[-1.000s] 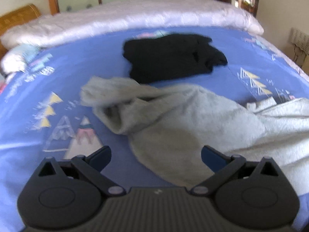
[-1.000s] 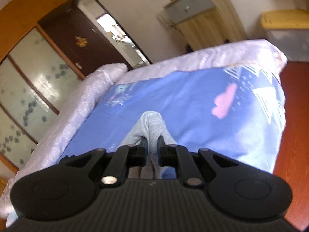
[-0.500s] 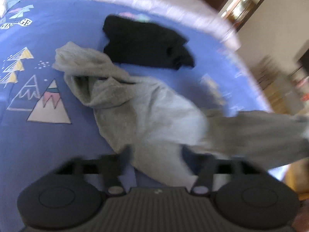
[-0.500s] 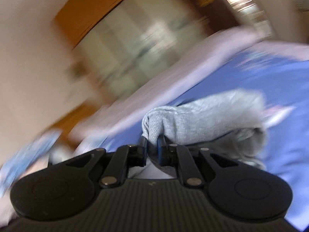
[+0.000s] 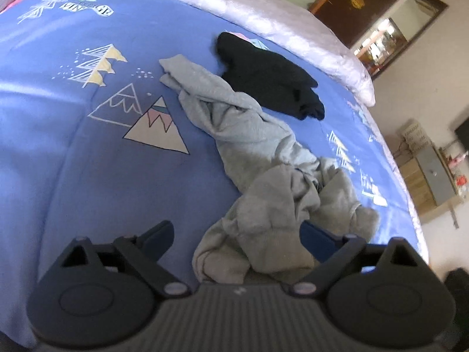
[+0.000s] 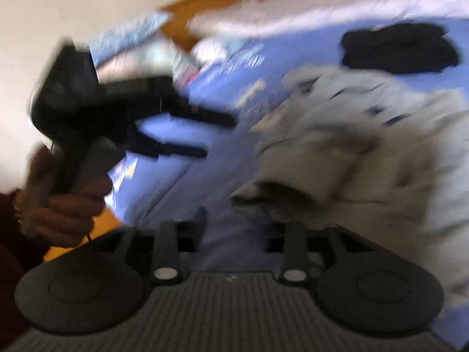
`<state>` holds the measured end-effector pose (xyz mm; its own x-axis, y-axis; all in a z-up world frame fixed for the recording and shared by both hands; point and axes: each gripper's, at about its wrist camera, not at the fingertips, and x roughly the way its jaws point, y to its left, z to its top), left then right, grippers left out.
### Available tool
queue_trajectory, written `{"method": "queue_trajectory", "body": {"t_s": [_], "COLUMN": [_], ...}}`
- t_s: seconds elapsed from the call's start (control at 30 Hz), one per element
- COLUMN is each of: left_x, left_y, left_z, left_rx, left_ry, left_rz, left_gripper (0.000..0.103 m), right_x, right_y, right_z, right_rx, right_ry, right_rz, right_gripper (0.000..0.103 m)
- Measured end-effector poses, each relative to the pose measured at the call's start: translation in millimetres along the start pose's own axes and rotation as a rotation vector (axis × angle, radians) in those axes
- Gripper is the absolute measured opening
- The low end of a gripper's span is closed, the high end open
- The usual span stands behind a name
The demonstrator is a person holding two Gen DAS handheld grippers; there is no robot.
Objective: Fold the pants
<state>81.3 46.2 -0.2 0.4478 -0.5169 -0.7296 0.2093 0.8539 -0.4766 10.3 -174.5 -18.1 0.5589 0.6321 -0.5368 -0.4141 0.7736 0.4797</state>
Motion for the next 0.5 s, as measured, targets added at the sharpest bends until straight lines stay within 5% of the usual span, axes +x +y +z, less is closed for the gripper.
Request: {"method": "queue_trajectory", "body": {"t_s": [0.23, 0.27, 0.3, 0.37, 0.5], "left_x": [38.6, 50.9, 59.5, 74.9, 25.6], "left_y": [-46.1, -53.5, -58.3, -56.3, -19.4], "left_z": [3.4, 2.0, -1.4, -2.7, 18.2], "left_rx": [0.150, 0.171, 0.192, 0.197, 0.100], "left_ry": [0.036, 0.059, 0.087, 0.160, 0.028], "left_rz": [0.000, 0.025, 0.049, 0.083, 0.099], "left_gripper": [0.101, 0.084, 0.045, 0.016, 0.014], "right_x": [-86.2, -91.7, -94.8, -96.3, -89.2], "right_y": [-66.6, -77.8, -87.5, -97.3, -95.4], "right_z": [-12.5, -15.9, -18.3, -20.9, -18.7], "right_rx": [0.262, 0.320, 0.371, 0.442, 0.458], "right_ry": [-0.194, -0.211, -0.225, -0.243, -0.241], "right_rz": [-0.261, -0.286, -0.301, -0.315, -0.315], "right_gripper": [0.055, 0.055, 0.055, 0.055, 0.055]}}
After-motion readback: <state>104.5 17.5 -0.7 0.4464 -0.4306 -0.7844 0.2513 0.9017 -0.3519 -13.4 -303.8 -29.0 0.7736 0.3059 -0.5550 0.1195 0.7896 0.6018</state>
